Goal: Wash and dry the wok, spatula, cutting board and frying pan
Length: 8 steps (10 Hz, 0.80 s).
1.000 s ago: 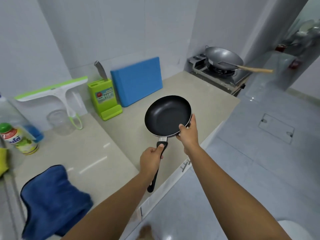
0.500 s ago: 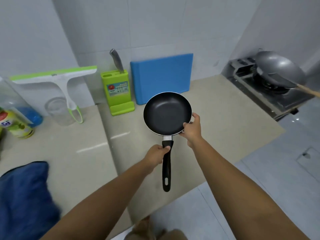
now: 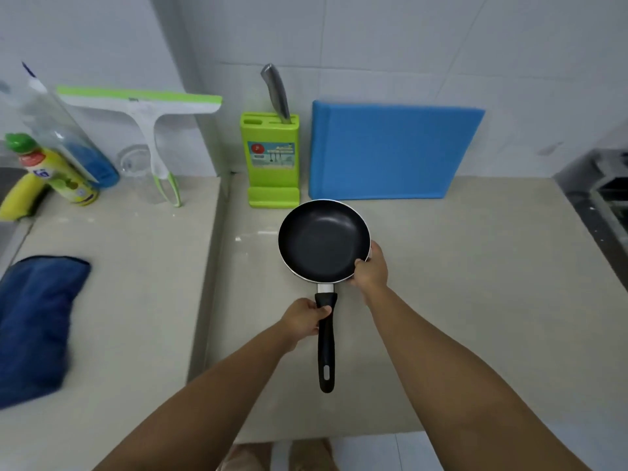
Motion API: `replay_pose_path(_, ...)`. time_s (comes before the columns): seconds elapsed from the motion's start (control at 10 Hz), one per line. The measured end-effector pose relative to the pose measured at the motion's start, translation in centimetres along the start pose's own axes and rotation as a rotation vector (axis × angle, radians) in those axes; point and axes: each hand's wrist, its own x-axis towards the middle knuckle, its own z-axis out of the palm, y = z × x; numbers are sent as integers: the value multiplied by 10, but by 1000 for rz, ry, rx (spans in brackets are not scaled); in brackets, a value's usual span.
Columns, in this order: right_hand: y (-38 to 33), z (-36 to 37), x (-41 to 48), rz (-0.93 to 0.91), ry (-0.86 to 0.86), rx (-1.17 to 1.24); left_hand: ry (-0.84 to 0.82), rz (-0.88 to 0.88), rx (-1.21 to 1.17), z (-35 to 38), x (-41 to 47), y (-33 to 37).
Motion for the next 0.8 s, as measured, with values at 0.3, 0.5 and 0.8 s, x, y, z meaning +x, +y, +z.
replay_pose_path(0.3, 11, 5, 29, -18, -65, 8, 72, 9, 10, 11, 17, 2)
replay_pose_path(0.5, -4, 4, 22, -60, -34, -50, 133, 10, 16, 12, 20, 3)
replay_pose_path(0.8, -21, -3, 4, -49, -110, -142, 178, 67, 325, -4, 6, 4)
